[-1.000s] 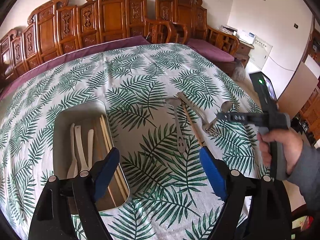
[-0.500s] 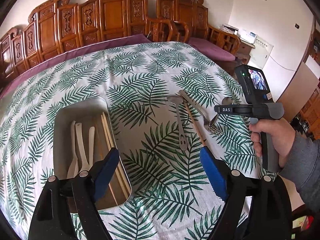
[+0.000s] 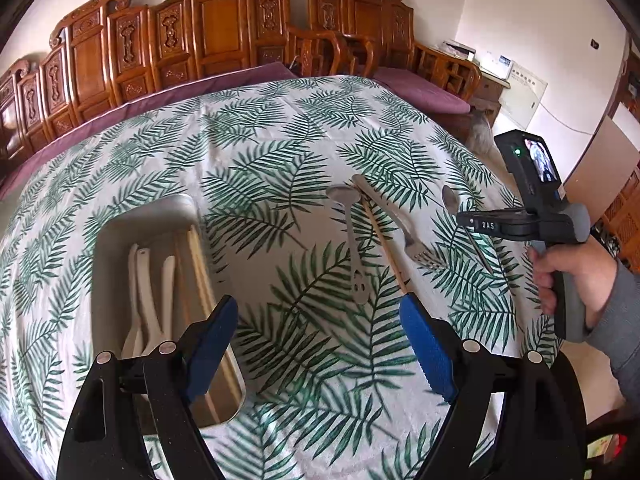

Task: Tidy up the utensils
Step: 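Grasp a metal spoon by its handle with the right gripper, then grasp a second metal spoon by its handle with the left gripper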

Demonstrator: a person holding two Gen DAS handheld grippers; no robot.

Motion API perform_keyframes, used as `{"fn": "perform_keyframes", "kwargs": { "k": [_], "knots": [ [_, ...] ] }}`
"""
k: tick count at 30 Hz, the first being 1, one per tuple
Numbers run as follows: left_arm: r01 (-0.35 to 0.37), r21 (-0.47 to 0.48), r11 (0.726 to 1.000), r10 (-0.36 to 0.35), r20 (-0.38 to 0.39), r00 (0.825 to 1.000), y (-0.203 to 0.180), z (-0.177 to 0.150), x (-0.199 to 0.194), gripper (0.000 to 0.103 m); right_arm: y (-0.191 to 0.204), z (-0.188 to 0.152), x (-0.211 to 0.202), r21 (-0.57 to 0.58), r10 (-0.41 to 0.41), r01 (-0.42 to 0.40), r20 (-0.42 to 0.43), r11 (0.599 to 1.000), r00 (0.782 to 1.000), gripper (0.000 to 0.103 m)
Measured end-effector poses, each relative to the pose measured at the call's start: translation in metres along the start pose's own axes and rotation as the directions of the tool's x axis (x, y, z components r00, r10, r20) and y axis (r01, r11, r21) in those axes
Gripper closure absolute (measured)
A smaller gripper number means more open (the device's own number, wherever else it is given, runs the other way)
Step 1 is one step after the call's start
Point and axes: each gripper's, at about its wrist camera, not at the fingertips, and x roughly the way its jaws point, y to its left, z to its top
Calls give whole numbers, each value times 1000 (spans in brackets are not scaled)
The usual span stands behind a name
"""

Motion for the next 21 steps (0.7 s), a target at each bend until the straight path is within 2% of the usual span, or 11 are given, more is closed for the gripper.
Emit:
{"fn": "perform_keyframes", "kwargs": {
  "k": [9, 18, 21],
  "knots": [
    [-19, 31, 999, 20, -37, 999, -13, 19, 36, 23, 0, -9, -19, -59, 68, -66, 34, 996, 997, 100],
    [-38, 65, 997, 42, -72, 996, -21, 53, 85, 24, 1, -16, -34, -106, 112, -105, 55, 989, 992, 100],
    [-27, 93, 995, 35, -85, 996, -27, 62, 97, 31, 0, -21, -34, -110, 121, -115, 54, 987, 991, 100]
  ]
}}
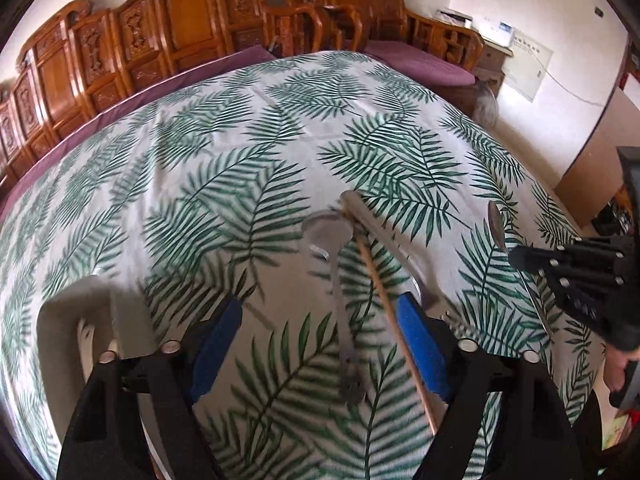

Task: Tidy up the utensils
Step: 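Grasp a second metal spoon by its handle with the left gripper, then place the metal spoon in the tray with the left gripper while the right gripper carries its spoon over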

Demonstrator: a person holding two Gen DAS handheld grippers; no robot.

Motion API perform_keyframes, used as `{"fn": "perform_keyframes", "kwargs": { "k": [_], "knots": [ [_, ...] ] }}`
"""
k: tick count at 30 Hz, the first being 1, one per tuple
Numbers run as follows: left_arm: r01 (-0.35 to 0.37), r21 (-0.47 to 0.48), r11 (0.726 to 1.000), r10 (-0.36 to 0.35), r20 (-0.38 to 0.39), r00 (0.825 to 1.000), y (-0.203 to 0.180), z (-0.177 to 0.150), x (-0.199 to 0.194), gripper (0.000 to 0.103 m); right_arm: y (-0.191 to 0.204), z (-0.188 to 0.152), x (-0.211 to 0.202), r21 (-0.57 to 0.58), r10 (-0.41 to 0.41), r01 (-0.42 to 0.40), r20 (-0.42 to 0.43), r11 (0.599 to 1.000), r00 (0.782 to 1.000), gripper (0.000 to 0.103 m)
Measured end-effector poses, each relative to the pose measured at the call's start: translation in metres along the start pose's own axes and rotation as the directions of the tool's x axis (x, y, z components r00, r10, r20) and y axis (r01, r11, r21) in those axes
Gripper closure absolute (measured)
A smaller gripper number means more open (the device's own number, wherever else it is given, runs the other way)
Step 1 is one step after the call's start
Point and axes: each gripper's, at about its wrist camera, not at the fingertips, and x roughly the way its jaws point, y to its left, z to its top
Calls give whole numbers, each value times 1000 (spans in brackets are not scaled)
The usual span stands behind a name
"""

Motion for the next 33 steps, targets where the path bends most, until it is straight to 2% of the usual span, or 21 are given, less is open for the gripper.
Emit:
{"fn": "perform_keyframes", "kwargs": {
  "k": [1, 5, 10, 17, 20, 21, 22, 27, 33],
  "knots": [
    [-1, 10, 1000, 1, -13, 1000, -2, 4, 6, 36, -1, -1, 1, 0, 4, -4, -2, 1000, 1000, 100],
    [10, 15, 1000, -9, -53, 999, -5, 14, 26, 41, 0, -7, 1, -9, 18, -18, -6, 1000, 1000, 100],
    [13, 31, 999, -10, -108, 994, -10, 20, 48, 57, 1, -12, 1, -3, 35, -35, -7, 999, 999, 100],
    [-6, 61, 998, 13, -118, 993, -12, 17, 61, 63, 7, -14, -5, -12, 45, -45, -3, 999, 999, 100],
    [-1, 59, 998, 8, -118, 993, -13, 18, 61, 79, 10, -15, -8, -22, 48, -48, -3, 999, 999, 100],
    [1, 59, 998, 6, -119, 993, -14, 18, 61, 92, 11, -15, -9, -26, 47, -47, -2, 999, 999, 100],
    [-10, 63, 998, 18, -122, 992, -15, 18, 60, 95, 12, -16, -10, -27, 48, -48, -1, 998, 999, 100],
    [-11, 46, 999, 17, -119, 993, -12, 19, 52, 97, 18, -16, -18, -33, 50, -50, 12, 998, 999, 100],
    [-16, 43, 999, 19, -73, 997, -10, 19, 21, 98, 28, -13, -29, -45, 52, -50, 33, 998, 998, 100]
  ]
}}
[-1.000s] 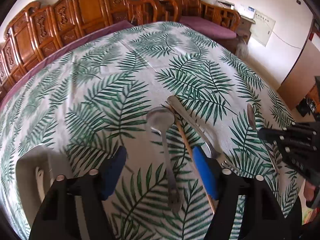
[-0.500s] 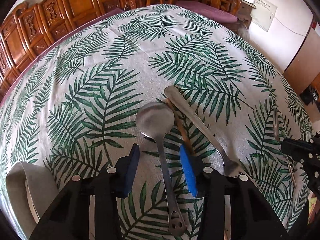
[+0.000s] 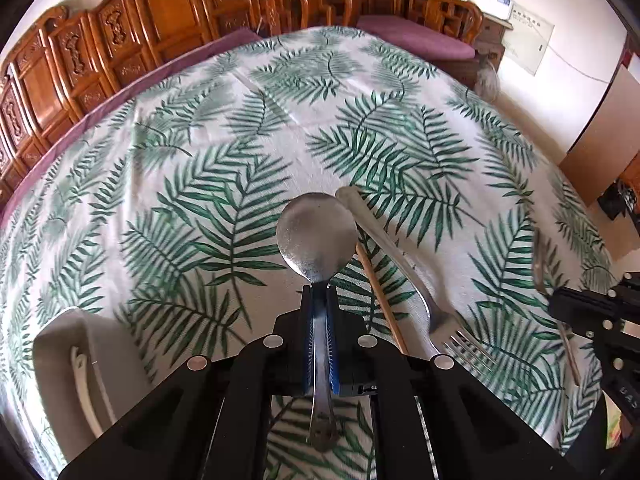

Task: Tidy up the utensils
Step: 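Place the metal spoon in the tray with the left gripper while the right gripper carries its spoon over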

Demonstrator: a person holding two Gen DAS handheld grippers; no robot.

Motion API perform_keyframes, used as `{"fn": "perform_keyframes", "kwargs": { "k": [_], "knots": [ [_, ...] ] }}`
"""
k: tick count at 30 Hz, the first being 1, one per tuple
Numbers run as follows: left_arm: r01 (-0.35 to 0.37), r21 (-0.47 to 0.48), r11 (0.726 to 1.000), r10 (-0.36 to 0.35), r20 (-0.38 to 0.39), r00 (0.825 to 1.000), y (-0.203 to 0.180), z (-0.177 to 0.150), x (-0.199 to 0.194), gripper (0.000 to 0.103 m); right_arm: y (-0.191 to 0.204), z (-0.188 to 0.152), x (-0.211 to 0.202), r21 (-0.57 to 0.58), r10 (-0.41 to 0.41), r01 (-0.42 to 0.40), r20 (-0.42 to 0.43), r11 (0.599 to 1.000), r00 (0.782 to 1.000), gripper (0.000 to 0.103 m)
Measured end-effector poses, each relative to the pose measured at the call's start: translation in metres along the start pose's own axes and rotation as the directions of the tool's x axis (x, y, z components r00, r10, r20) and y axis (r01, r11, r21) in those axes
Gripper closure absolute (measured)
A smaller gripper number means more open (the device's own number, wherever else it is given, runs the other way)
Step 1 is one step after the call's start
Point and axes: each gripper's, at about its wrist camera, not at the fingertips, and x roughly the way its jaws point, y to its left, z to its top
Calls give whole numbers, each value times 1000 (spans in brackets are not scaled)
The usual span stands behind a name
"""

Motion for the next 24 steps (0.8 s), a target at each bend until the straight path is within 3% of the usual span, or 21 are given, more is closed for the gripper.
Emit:
{"fn": "perform_keyframes", "kwargs": {
  "k": [14, 24],
  "knots": [
    [-2, -16, 1000, 4, 91, 996, 21, -25, -72, 97, 38, 13, -29, -33, 7, -5, 56, 999, 998, 100],
    [-27, -42, 999, 32, 132, 991, 49, -60, -115, 98, 76, 21, -46, -83, 40, -32, 88, 996, 995, 100]
  ]
}}
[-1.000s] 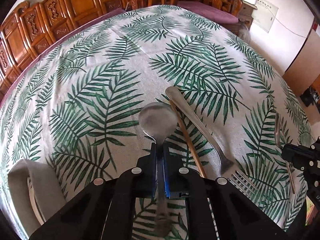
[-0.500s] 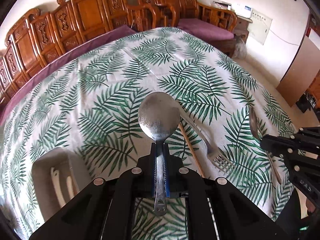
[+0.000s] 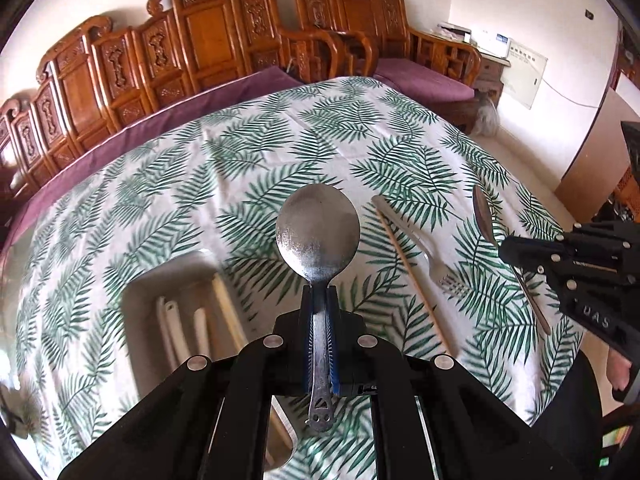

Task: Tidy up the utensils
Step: 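Place the metal spoon in the tray with the left gripper while the right gripper carries its spoon over, then lower the metal spoon into the tray and open the right gripper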

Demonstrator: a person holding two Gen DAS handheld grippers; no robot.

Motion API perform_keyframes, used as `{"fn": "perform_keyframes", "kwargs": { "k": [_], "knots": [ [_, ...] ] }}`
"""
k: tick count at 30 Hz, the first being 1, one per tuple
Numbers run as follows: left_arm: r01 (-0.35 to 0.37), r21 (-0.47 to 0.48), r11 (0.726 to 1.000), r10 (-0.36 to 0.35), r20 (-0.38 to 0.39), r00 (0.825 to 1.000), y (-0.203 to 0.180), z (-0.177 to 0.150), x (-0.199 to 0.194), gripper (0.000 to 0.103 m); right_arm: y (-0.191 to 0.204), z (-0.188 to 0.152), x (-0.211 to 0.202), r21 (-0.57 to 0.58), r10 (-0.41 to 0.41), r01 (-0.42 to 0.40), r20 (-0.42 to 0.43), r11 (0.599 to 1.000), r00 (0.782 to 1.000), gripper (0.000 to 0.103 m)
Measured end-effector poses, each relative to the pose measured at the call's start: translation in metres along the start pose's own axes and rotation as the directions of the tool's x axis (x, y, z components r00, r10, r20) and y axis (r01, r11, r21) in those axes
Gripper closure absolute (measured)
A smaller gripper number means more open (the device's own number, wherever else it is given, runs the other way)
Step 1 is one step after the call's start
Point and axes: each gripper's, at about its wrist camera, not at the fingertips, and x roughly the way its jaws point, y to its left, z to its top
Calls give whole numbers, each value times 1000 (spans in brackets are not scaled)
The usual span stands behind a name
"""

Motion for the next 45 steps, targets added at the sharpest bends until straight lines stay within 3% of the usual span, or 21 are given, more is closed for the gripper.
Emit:
{"fn": "perform_keyframes", "kwargs": {
  "k": [9, 21, 33, 45],
  "knots": [
    [-40, -55, 998, 41, 23, 999, 36, -21, -26, 97, 42, 12, -3, -50, 53, -52, 13, 997, 999, 100],
    [-68, -137, 988, 67, -10, 998, 91, -42, -15, 97, 100, 30, 8, -141, 100, -100, -1, 985, 995, 100],
    [-53, -174, 983, 54, 0, 999, 110, -54, -15, 96, 137, 40, 21, -182, 127, -129, -21, 975, 992, 100],
    [-79, -221, 972, 93, 57, 994, 131, -78, -54, 87, 175, 53, 44, -183, 204, -209, -47, 961, 978, 100]
  ]
}}
